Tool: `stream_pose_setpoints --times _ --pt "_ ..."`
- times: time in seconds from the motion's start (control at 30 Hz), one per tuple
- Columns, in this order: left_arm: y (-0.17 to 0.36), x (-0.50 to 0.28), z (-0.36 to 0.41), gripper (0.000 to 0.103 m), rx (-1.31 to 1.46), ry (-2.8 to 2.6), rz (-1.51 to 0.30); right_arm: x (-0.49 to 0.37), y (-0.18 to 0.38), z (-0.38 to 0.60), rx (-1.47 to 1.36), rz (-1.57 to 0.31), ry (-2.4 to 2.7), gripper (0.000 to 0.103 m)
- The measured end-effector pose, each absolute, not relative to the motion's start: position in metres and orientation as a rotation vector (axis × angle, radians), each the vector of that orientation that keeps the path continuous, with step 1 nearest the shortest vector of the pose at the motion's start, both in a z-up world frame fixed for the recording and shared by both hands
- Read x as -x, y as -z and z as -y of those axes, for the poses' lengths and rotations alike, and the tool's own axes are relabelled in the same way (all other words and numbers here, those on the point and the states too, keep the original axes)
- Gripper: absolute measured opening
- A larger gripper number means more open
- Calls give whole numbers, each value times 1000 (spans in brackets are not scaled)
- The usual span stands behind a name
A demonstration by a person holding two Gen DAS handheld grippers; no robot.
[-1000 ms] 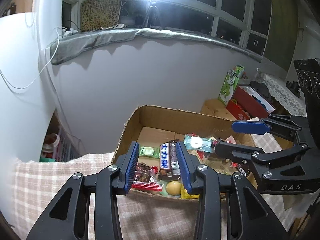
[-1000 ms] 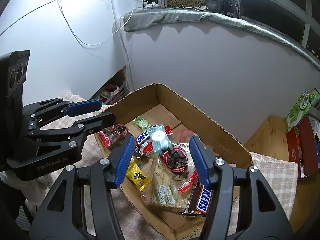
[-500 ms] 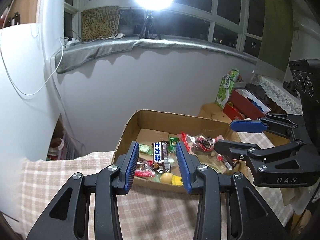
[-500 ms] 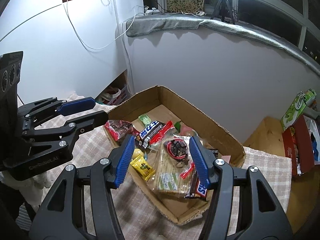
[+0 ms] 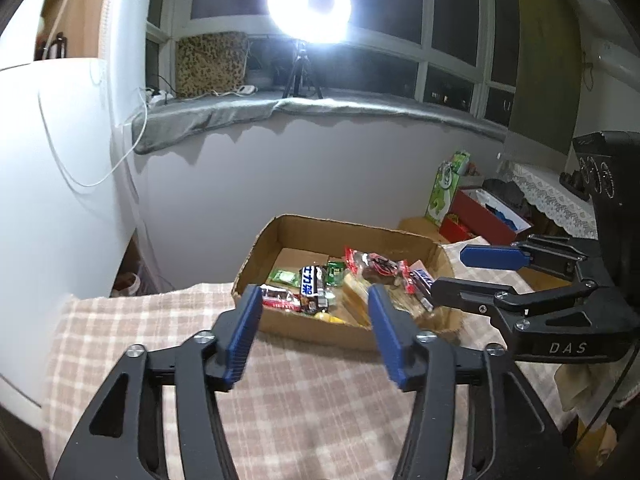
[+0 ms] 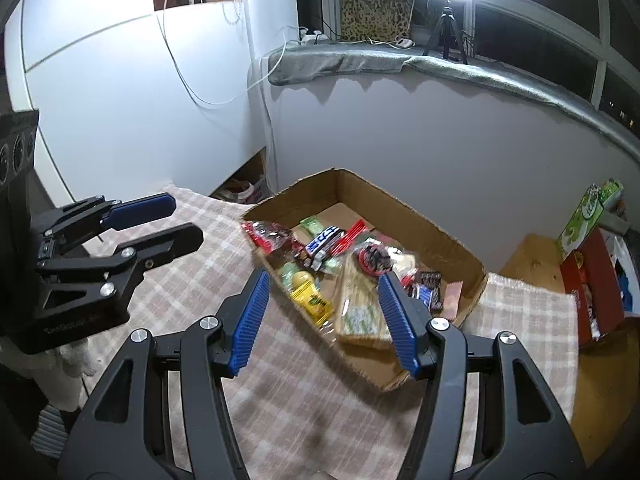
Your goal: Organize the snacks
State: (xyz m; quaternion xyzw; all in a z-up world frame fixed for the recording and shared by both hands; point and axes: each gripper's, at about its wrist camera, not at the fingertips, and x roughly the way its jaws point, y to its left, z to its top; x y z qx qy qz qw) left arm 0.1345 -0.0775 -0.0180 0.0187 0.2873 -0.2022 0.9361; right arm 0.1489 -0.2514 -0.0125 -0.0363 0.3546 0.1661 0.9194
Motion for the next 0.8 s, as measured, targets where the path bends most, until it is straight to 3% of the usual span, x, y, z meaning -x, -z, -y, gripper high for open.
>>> stream_pose_setpoints --times 0.1,0.23,0.33,0.6,0.8 --pt "20 -120 75 60 -32 399 -581 -133 13 255 48 -719 -342 60" --pt "24 -99 67 68 -9 354 -570 -110 15 258 45 -702 -299 89" --pt "26 -82 60 72 28 320 -563 -92 15 262 40 -677 -249 94" --pt "28 -48 51 80 30 232 -531 -57 16 270 39 -632 -87 97" --pt "31 -39 45 80 39 208 -541 -42 17 274 11 -630 -80 97"
